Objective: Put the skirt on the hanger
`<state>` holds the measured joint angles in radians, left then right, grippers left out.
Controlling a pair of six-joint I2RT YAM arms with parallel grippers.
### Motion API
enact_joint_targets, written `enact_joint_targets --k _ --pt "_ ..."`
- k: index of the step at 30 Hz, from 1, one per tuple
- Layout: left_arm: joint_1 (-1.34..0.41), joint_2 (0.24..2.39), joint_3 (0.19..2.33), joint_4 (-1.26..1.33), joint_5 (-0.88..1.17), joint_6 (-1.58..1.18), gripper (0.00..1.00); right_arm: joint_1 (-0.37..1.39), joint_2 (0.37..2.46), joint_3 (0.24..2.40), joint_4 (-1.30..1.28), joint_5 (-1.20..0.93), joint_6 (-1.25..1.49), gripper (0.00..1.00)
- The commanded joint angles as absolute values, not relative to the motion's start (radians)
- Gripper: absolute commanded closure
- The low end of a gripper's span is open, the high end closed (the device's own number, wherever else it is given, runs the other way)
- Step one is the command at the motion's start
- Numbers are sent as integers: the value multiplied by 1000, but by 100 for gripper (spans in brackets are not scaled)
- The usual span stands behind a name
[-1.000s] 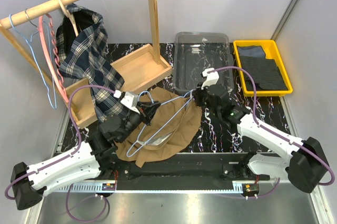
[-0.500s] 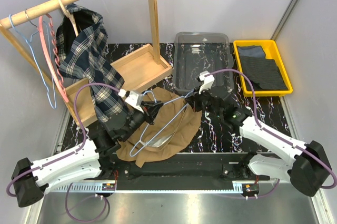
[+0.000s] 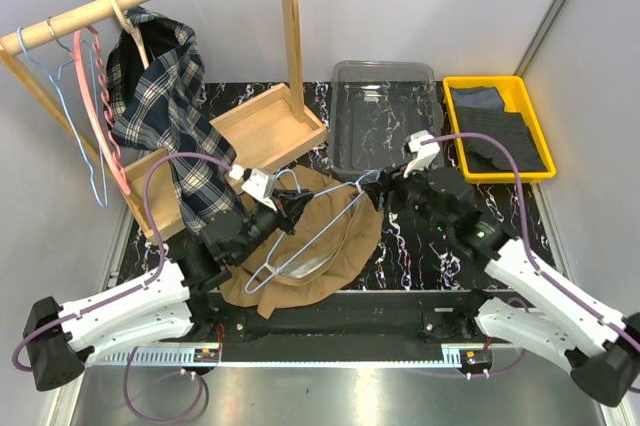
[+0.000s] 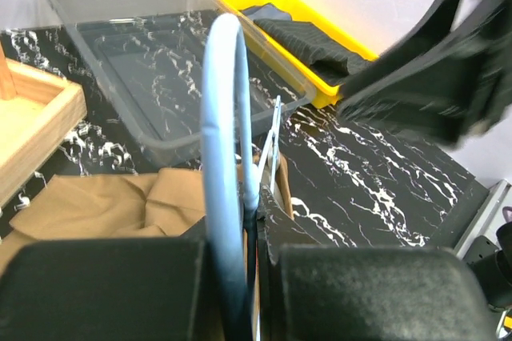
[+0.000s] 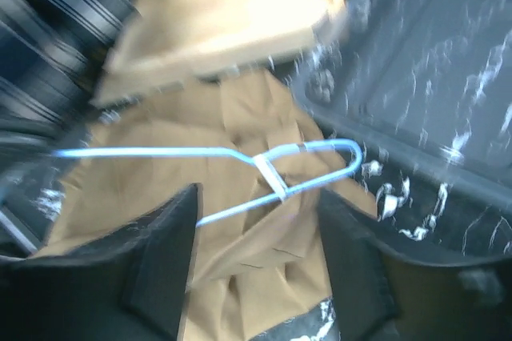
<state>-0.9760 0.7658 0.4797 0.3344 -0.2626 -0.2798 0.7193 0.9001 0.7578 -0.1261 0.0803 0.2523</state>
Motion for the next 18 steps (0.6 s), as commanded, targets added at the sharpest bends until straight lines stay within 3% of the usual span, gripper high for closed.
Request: enact_joint_targets --k 1,7,14,18 --pt "-979 778 639 270 -151 -198 100 721 854 931 -196 3 158 22" --pt "-979 805 836 5 69 -112 100 721 951 1072 -325 -461 23 14" --pt "-979 715 951 -285 242 -25 100 719 922 1100 -420 -741 -69 9" --pt "-979 641 954 -314 274 -17 100 721 963 1126 -489 -903 -78 6"
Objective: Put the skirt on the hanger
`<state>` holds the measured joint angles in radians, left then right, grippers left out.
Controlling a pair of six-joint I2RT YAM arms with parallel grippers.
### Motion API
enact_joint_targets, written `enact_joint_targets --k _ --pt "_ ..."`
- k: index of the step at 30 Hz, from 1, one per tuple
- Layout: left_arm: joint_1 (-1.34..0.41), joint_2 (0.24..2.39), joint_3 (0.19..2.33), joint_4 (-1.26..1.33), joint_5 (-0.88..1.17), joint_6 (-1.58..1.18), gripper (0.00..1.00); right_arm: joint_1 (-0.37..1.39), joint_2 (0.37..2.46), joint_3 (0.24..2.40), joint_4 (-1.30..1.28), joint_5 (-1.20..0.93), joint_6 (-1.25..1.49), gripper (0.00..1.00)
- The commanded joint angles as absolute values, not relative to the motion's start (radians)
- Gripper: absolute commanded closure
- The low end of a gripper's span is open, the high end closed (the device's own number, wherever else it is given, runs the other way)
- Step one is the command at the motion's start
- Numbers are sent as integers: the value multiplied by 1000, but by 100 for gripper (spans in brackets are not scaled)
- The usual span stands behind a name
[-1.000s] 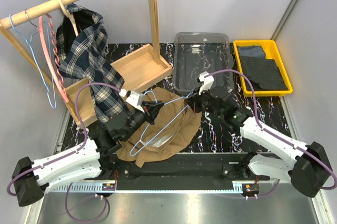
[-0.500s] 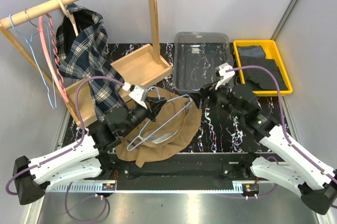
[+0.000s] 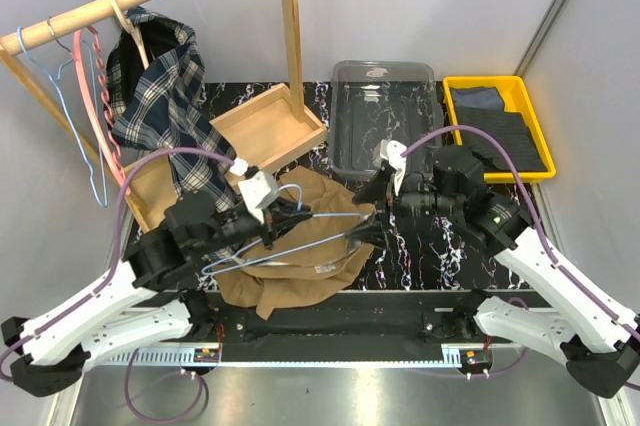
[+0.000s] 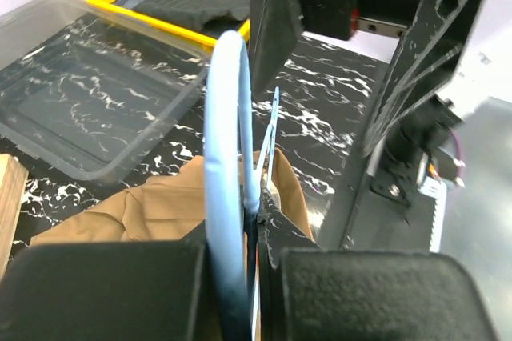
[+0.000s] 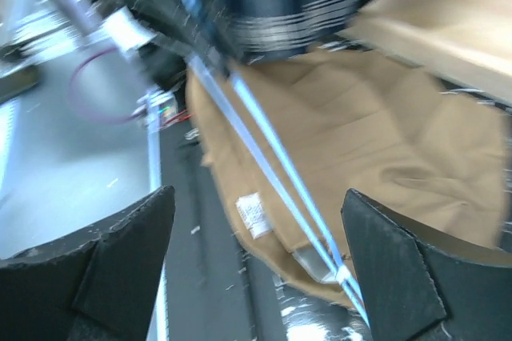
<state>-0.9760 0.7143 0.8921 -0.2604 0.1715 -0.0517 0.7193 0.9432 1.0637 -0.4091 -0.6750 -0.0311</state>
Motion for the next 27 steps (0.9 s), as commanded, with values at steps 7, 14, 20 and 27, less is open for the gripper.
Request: enact_joint_targets --k 7,14,20,27 --pt "-979 549 931 -290 348 -43 100 736 1032 1141 -520 -870 -72 5" --pt "-979 534 919 -256 443 -54 100 744 1068 1144 -488 -834 -51 8" --pt "-980 546 905 -189 402 -74 100 795 1089 1131 -489 -870 -41 28" --pt "-979 563 879 -127 324 -80 100 834 1074 1114 -495 -709 -8 86"
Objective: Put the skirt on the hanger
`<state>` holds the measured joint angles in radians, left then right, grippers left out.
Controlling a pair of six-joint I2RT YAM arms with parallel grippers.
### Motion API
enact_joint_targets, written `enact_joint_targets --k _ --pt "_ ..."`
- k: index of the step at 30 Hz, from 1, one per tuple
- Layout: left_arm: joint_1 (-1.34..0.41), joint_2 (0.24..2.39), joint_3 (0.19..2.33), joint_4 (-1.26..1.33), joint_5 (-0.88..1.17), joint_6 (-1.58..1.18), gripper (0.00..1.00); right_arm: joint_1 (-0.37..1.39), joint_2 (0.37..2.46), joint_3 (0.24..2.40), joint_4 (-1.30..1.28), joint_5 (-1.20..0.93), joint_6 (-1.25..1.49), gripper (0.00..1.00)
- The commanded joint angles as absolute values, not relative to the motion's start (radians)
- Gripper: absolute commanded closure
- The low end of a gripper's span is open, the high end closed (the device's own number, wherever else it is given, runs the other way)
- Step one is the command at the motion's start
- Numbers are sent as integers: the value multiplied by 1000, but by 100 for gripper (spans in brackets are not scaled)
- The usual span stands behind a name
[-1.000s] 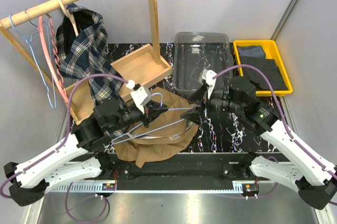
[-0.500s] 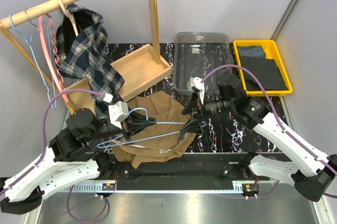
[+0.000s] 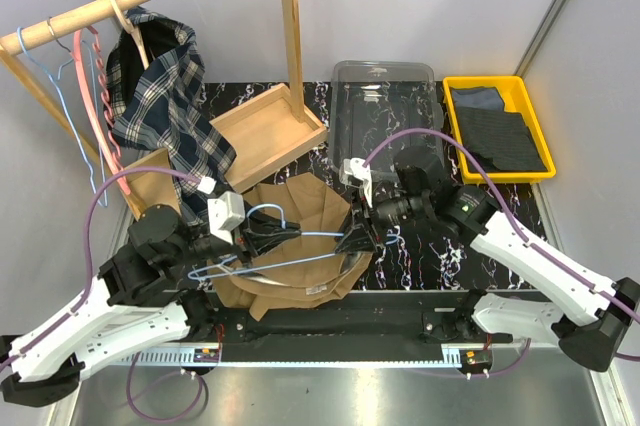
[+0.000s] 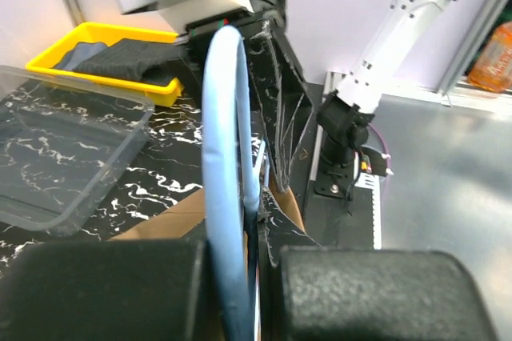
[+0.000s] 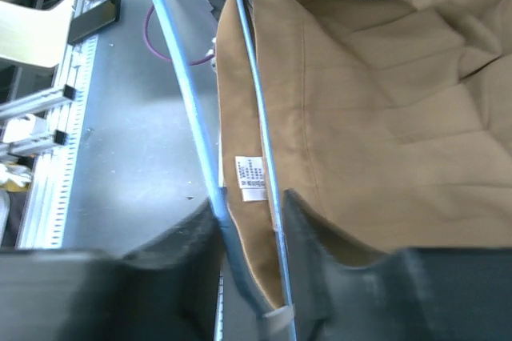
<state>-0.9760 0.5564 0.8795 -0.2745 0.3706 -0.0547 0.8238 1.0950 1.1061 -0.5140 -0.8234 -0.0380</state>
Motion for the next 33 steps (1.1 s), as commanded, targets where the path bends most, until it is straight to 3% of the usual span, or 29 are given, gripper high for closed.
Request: enact_joint_targets --k 1,3,4,5,6,9,12,14,18,27,33 --pt "-979 561 874 -127 307 -87 100 834 1066 1106 -494 -668 -5 98" --pt "-979 560 867 -132 250 -89 100 834 1023 1092 -494 -532 29 100" --pt "-979 558 864 -138 224 -98 91 834 1006 1079 -495 -499 35 100" --pt "-980 551 861 -141 159 -101 69 834 988 1072 -499 -470 38 100" --pt "-979 548 850 -144 126 -104 55 834 948 1069 -505 -418 57 100" --pt "-979 532 828 -137 -45 -127 32 833 873 1068 -531 -332 86 100" --pt "-979 525 819 -137 -286 -162 18 836 815 1081 -571 -249 97 100" --pt "-979 514 810 -129 -470 -195 13 834 792 1094 -597 -194 97 100" --pt "-979 439 773 -54 -561 -199 2 834 781 1120 -617 -120 98 100" --pt "-979 474 793 -184 -817 -284 1 834 761 1329 -658 136 77 100" --pt "-979 540 844 -349 -975 -386 1 834 926 1579 -669 184 25 100"
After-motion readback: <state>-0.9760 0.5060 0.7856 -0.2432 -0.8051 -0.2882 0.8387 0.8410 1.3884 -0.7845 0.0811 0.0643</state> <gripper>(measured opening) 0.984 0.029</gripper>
